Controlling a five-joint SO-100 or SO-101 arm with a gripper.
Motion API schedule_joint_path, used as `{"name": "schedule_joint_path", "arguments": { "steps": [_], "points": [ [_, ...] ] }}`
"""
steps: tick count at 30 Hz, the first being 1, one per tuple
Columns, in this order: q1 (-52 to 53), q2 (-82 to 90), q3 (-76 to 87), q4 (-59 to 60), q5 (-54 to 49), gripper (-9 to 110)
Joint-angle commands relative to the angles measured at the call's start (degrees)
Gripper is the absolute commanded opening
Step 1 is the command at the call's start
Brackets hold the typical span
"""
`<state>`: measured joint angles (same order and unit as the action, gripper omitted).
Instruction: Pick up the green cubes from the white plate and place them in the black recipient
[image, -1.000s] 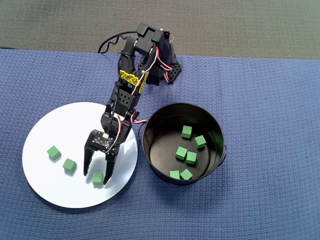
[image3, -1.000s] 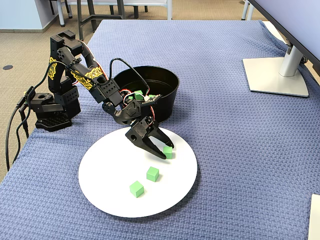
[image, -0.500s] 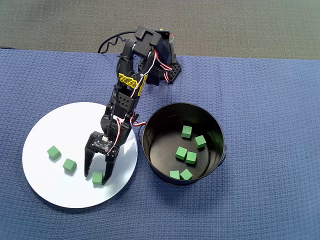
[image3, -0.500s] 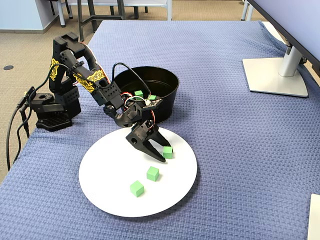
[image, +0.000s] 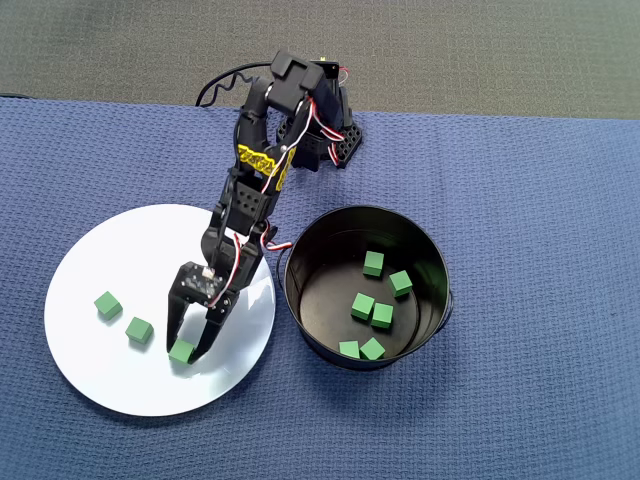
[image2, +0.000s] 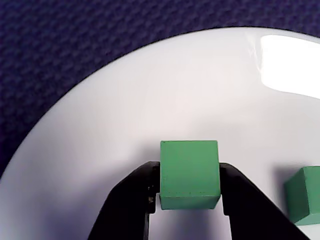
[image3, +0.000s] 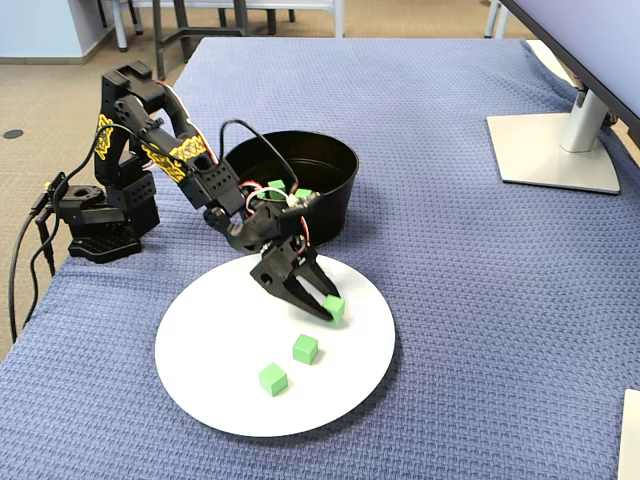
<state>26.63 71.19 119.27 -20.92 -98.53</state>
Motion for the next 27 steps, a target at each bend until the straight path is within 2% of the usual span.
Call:
{"name": "schedule_joint_path", "arguments": {
  "steps": [1, 8, 16, 19, 25, 27],
  "points": [
    [0.5, 17.1, -0.3, 10.7, 5.7, 0],
    [-2.5, 38.6, -1.0, 34.4, 12.0, 0],
    [-21.7, 50.3, -9.1, 59.5, 25.3, 0],
    [-29.2, 48.6, -12.9, 64.2, 33.0, 0],
    [-43.4, 48.3, -10.6, 67.7, 40.1, 1],
    [-45.7, 46.6, -11.5, 67.8, 41.7, 21]
  ]
}}
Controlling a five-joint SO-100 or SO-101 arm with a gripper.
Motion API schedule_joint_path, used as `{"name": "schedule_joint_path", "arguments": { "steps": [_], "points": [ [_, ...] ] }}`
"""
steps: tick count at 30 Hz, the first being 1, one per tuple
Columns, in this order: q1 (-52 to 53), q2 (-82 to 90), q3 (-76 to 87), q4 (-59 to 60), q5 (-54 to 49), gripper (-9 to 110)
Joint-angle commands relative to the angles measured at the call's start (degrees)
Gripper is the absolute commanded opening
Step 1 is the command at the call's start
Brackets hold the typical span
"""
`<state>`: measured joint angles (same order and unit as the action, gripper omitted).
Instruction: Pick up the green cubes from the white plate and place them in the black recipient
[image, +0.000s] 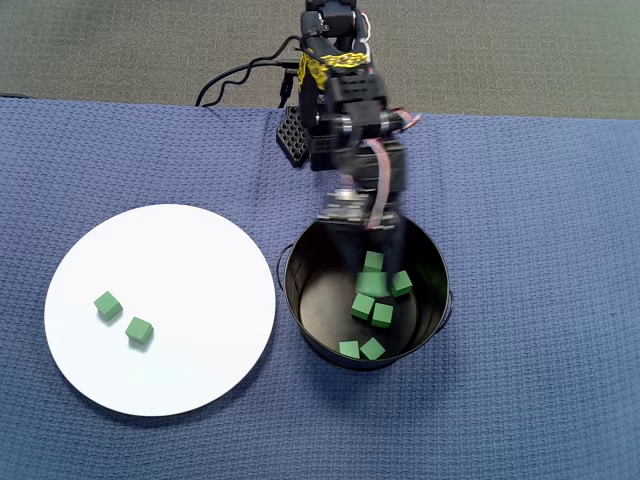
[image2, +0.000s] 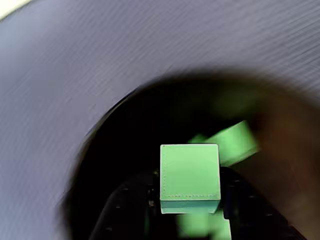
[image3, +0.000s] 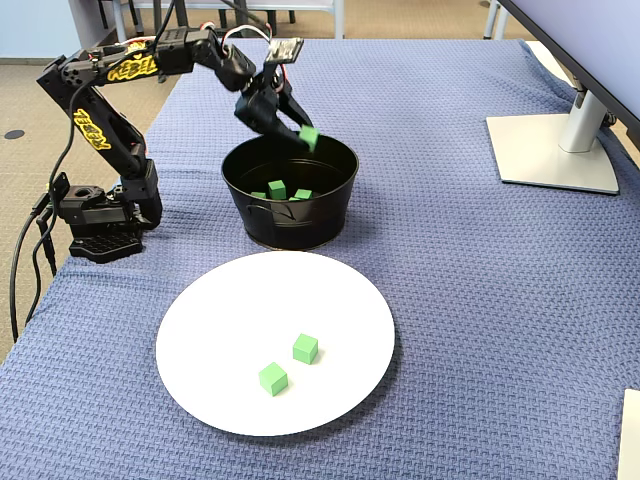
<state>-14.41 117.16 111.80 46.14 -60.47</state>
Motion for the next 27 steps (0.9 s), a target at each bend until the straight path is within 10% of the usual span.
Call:
{"name": "schedule_joint_path", "arguments": {
  "steps": [1, 9, 16, 27],
  "points": [
    [-5.4, 0.1, -4.3, 0.2, 4.0, 29],
    [-1.1, 0.8, 3.3, -17.6, -0.8, 29],
    [15.8, -4.0, -6.5, -8.8, -2.0, 21],
    [40.3, -26.3, -9.8, -31.8, -24.4, 19]
  ]
}}
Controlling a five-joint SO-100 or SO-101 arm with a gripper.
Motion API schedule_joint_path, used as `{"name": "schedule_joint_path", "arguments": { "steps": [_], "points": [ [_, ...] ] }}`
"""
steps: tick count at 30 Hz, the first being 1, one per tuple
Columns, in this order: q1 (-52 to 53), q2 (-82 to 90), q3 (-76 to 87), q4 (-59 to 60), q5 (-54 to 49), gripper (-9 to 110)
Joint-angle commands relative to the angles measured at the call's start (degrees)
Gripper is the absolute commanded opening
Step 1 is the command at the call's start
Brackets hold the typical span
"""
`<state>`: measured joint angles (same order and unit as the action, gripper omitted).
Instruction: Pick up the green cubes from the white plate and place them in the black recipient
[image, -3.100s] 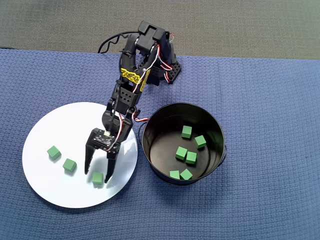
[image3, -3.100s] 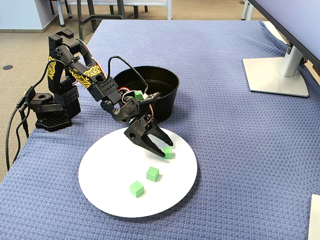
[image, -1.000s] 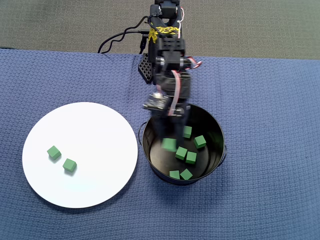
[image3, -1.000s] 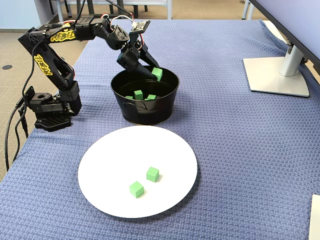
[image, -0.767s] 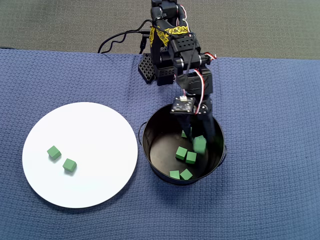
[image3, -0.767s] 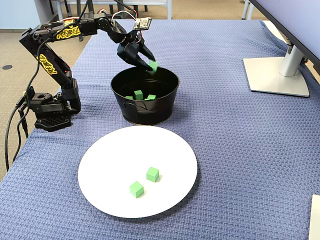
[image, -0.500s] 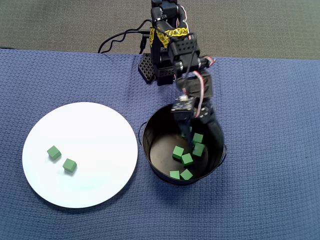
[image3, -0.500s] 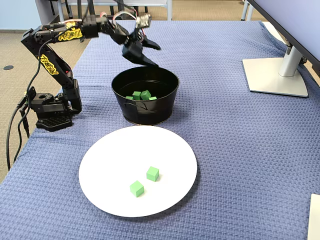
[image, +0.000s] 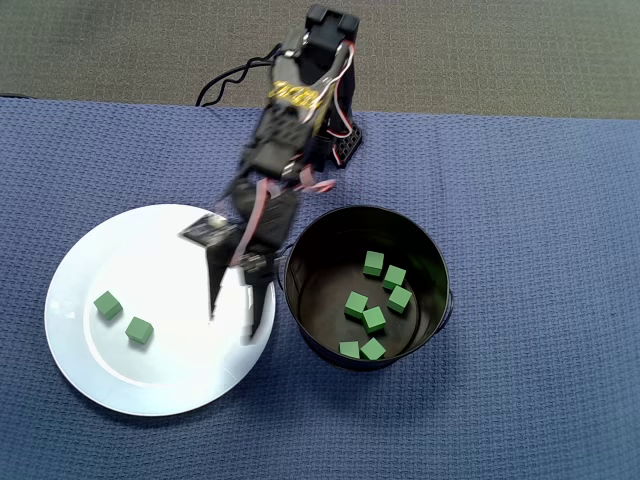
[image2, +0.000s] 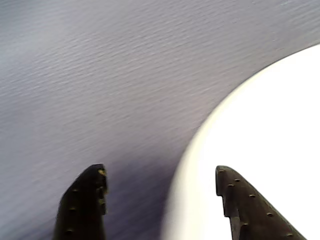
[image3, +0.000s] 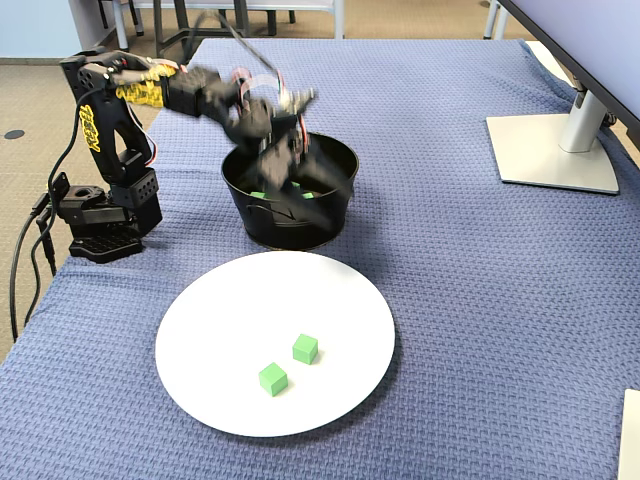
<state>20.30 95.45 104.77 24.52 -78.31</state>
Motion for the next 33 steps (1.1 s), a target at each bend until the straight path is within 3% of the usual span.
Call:
{"name": "schedule_joint_path", "arguments": {
  "steps": [1, 15, 33],
  "points": [
    [7.0, -6.4, -1.9, -13.1, -8.8, 20],
    [17.4, -24.4, -2.1, -27.9, -26.1, 22],
    [18.0, -28.3, -2.5, -31.5, -27.9, 22]
  ]
}}
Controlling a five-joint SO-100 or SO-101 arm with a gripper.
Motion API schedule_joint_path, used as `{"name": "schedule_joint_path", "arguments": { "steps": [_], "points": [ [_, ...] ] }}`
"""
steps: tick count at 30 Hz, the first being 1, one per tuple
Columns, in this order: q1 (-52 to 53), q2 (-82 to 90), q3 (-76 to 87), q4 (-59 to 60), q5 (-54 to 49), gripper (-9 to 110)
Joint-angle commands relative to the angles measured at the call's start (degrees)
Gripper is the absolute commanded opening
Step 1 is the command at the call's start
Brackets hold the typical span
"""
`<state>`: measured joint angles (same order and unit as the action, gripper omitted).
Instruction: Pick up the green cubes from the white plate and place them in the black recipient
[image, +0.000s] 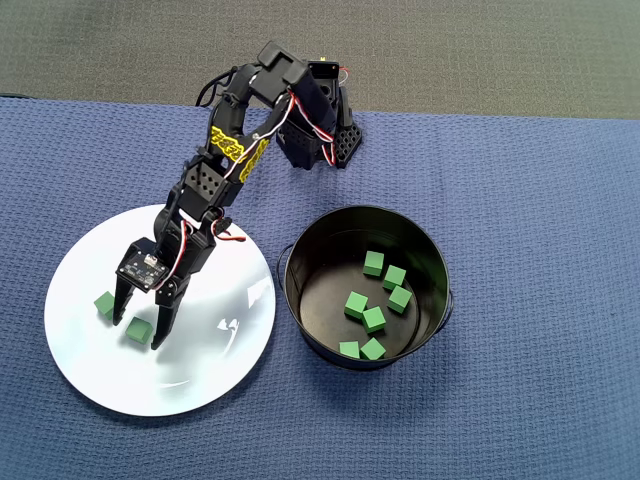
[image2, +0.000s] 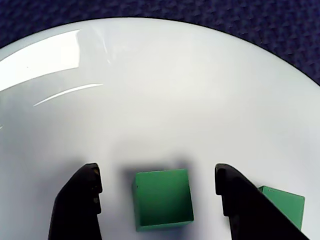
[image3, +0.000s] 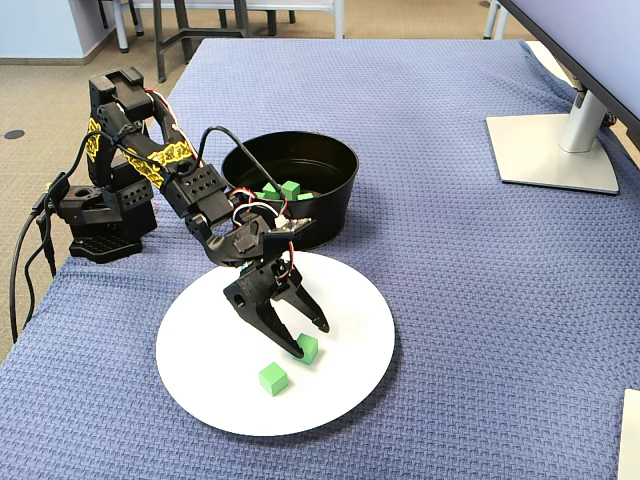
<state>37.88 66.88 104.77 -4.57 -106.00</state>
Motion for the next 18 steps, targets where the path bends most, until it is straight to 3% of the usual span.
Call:
{"name": "schedule_joint_path", "arguments": {
  "steps": [1, 18],
  "points": [
    [0.4, -0.2, -2.5, -2.6, -0.3, 22],
    [-0.4, 0.6, 1.8, -4.4, 1.1, 11]
  ]
}}
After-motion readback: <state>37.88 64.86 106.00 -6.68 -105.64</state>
